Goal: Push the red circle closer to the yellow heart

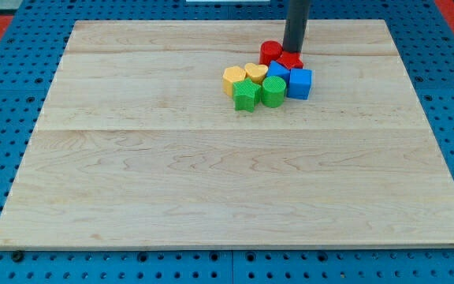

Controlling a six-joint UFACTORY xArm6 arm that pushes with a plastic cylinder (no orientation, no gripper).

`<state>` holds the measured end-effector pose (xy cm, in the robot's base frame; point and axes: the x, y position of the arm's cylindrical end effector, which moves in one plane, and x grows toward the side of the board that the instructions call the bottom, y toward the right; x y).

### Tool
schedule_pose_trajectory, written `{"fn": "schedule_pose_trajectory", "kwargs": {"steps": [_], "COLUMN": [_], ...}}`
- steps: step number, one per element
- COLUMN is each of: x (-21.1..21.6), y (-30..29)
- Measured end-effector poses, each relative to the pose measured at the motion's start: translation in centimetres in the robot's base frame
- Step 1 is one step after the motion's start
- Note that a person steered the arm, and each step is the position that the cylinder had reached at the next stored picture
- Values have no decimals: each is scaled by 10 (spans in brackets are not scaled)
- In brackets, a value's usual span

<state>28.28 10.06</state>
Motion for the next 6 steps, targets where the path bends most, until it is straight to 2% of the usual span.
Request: {"fn": "schedule_pose_trajectory", "kwargs": {"steps": [1,2,3,6], "x": [-13,-46,-21,-5], "y": [1,-7,-19,-48]}}
